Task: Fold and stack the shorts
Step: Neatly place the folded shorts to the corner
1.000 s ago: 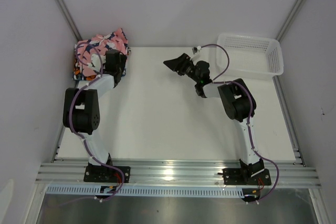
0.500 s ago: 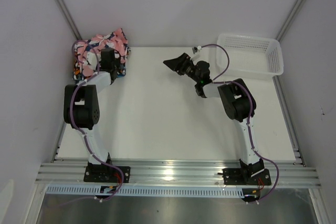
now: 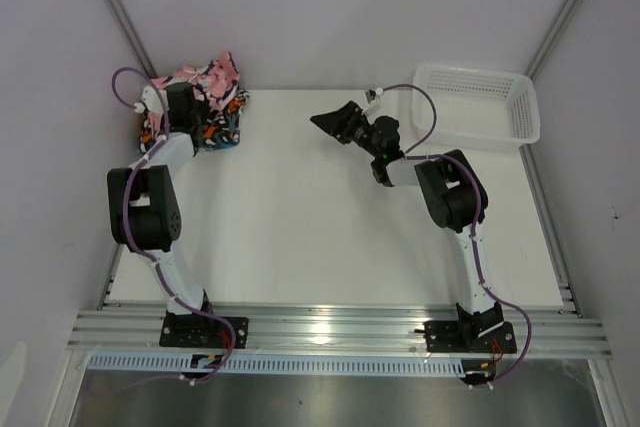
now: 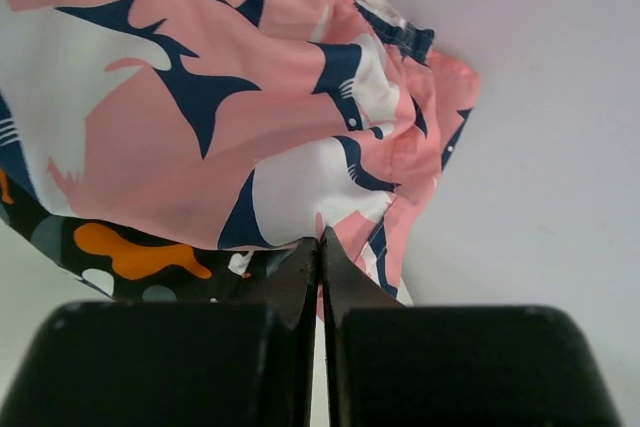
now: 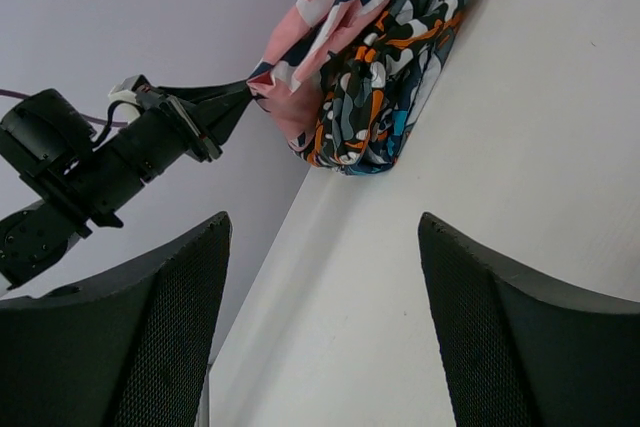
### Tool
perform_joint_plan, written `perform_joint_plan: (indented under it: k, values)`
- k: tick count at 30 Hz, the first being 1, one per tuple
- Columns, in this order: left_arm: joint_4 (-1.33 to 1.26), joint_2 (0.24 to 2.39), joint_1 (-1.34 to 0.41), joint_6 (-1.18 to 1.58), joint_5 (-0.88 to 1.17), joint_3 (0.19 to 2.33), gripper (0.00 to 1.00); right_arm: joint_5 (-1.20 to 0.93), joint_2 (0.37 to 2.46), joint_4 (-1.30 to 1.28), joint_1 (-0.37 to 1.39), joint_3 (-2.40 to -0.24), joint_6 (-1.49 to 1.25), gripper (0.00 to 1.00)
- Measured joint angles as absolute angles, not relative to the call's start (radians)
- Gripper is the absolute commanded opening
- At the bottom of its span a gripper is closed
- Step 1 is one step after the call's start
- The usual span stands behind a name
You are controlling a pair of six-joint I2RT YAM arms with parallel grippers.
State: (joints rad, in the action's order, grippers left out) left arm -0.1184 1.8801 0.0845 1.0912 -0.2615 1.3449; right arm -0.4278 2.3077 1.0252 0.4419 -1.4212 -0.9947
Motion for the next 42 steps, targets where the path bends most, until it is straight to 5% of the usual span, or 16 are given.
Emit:
perform_joint_plan:
  k: [14, 17, 18, 21, 27, 42]
  values:
    - [-0.193, 1.847, 0.007, 1.056, -0.22, 1.184, 0.01, -0.432, 2.316, 1.027, 0.442, -1.421, -0.996, 0.77]
    - [-0.203, 1.855, 0.008, 1.054, -0.204, 1.187, 0.24, -0.434, 2.316, 1.028, 0.442, -1.422, -0.999, 0.78]
    - [-0.198, 1.865, 0.01, 1.052, -0.194, 1.197, 0.53, -0.435, 2.316, 1.028, 0.442, -1.422, -0.999, 0.78]
    - [-0.162, 1.901, 0.015, 1.04, -0.155, 1.258, 0.81, -0.435, 2.317, 1.028, 0.442, -1.421, -1.003, 0.78]
    - [-0.152, 1.882, 0.023, 1.021, -0.091, 1.304, 0.98, -0.437, 2.329, 1.031, 0.438, -1.425, -1.016, 0.78]
    - [-0.279, 1.763, 0.091, 1.11, 0.03, 1.183, 0.99, -0.446, 2.348, 1.032, 0.434, -1.429, -1.021, 0.78]
